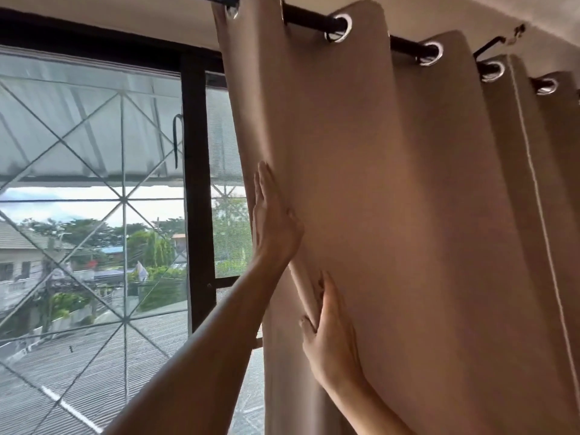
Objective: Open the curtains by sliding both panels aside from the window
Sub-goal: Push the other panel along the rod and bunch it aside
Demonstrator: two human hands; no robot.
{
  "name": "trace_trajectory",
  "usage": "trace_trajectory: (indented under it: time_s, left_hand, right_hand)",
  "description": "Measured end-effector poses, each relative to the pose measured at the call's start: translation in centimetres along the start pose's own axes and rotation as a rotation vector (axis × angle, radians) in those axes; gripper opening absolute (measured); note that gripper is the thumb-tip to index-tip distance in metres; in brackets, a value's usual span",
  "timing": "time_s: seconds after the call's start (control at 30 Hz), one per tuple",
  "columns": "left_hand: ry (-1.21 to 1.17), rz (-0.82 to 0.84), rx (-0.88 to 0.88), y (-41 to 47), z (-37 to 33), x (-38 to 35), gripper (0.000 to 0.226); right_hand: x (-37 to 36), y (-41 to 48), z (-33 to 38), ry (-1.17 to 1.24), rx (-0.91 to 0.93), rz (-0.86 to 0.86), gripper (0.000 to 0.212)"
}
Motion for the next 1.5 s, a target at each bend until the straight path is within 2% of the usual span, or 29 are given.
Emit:
trace_trajectory:
  time_s: [0.2, 0.37, 0.63, 0.83, 1.03, 1.33, 1.5]
  left_hand:
    - [-0.192, 0.005, -0.036, -0.2, -1.0, -1.8, 0.091]
    - [-0.314, 0.048, -0.022, -0.1, -2.0, -3.8, 0.102]
    - [-0.46, 0.051, -0.052, 0.0, -4.1, -8.3, 0.097]
    - [-0.465, 0.031, -0.03, 0.3, -5.6, -12.2, 0.089]
    - [-0.465, 0.086, 0.003, 0.6, -7.5, -16.9, 0.088]
    - [-0.39, 0.11, 0.048, 1.0, -11.0, -24.1, 0.089]
    - [-0.374, 0.115, 0.043, 1.2, -12.6, -27.7, 0.088]
  right_hand:
    - [2.1, 1.4, -1.3, -0.104, -0.004, -0.035, 0.063]
    - [4.1, 2.5, -2.9, -0.193, -0.046, -0.033, 0.048]
    - [8.9, 4.8, -5.6, -0.289, -0.028, -0.064, 0.03]
    - [11.9, 6.5, -8.6, -0.323, -0.054, -0.032, 0.043]
    - [15.2, 9.1, -12.8, -0.331, -0.033, -0.019, 0.045]
    - [20.2, 13.6, -20.1, -0.272, -0.003, 0.004, 0.036]
    - [22.9, 15.5, -22.8, -0.251, 0.038, 0.021, 0.044]
Point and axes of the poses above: each hand's wrist, its own y-axis towards the middle knuckle, its own x-axis out of the back of the hand, z = x × y, the point moved 5 cm from there along y, towards the middle knuckle, and after that the axes turned 1 degree about -y, right-handed, at the moved point
